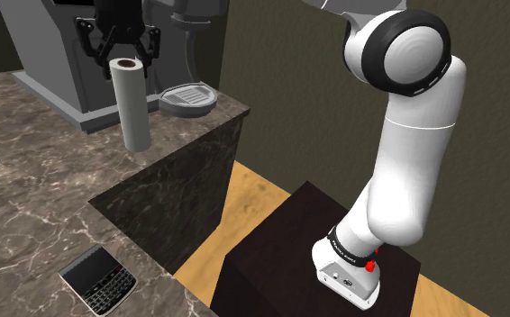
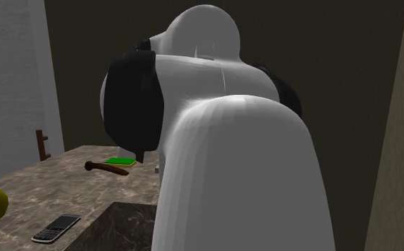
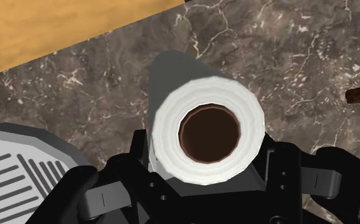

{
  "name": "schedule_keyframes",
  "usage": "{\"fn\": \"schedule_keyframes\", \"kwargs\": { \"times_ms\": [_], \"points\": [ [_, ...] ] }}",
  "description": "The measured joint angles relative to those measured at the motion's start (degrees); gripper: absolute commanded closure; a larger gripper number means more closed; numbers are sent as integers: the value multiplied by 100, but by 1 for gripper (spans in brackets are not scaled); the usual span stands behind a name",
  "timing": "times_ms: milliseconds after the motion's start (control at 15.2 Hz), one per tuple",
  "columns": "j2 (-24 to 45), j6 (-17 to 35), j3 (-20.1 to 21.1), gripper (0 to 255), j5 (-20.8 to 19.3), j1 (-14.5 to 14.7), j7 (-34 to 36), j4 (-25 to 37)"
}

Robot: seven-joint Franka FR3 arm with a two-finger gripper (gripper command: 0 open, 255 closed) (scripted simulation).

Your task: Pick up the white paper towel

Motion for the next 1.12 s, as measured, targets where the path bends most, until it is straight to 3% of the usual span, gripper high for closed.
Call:
{"fn": "schedule_keyframes", "kwargs": {
  "times_ms": [198,726,924,1122],
  "points": [
    [26,-101,7,255,-5,22,10,122],
    [414,-916,3,255,-155,240,65,1318],
    [680,-1333,-12,255,-257,395,87,2004],
    [1163,-1908,-64,255,-431,674,91,3074]
  ]
}}
